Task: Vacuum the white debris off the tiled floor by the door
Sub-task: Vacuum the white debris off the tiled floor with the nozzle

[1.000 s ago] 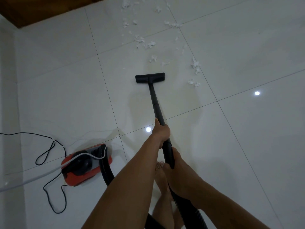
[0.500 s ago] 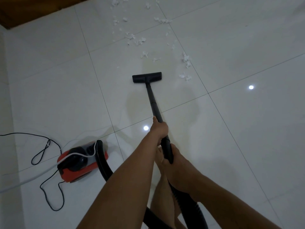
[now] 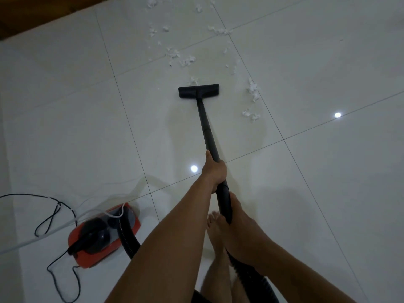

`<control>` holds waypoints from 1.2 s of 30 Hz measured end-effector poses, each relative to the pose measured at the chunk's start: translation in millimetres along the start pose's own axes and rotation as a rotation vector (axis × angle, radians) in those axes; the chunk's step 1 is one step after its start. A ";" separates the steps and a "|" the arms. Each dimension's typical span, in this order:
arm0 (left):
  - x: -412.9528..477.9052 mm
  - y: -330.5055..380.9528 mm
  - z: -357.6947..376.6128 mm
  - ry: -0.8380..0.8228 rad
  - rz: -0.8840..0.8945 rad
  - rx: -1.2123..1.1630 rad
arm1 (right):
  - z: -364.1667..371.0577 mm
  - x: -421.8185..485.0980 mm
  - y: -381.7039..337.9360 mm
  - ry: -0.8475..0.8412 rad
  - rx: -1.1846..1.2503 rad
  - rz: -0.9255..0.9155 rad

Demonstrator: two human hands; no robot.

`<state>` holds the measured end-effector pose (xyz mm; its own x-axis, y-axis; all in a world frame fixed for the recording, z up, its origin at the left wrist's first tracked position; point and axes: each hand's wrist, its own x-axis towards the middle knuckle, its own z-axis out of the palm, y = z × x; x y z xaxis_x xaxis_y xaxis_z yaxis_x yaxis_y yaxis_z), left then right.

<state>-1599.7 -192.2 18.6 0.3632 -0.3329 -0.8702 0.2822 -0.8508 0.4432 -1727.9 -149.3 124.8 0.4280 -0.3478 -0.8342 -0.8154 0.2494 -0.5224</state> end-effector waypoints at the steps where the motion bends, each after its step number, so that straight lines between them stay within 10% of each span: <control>1: 5.8 6.5 -1.0 -0.001 0.000 -0.001 | -4.5 5.4 -5.3 0.003 -0.004 -0.006; 36: 4.5 15.3 15.3 0.133 -0.062 -0.024 | -62.4 -5.6 -6.1 -0.198 0.111 0.054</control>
<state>-1607.4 -213.0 18.2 0.4581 -0.2215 -0.8608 0.3284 -0.8577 0.3955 -1749.6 -205.3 143.6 0.4618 -0.1498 -0.8742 -0.7962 0.3643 -0.4830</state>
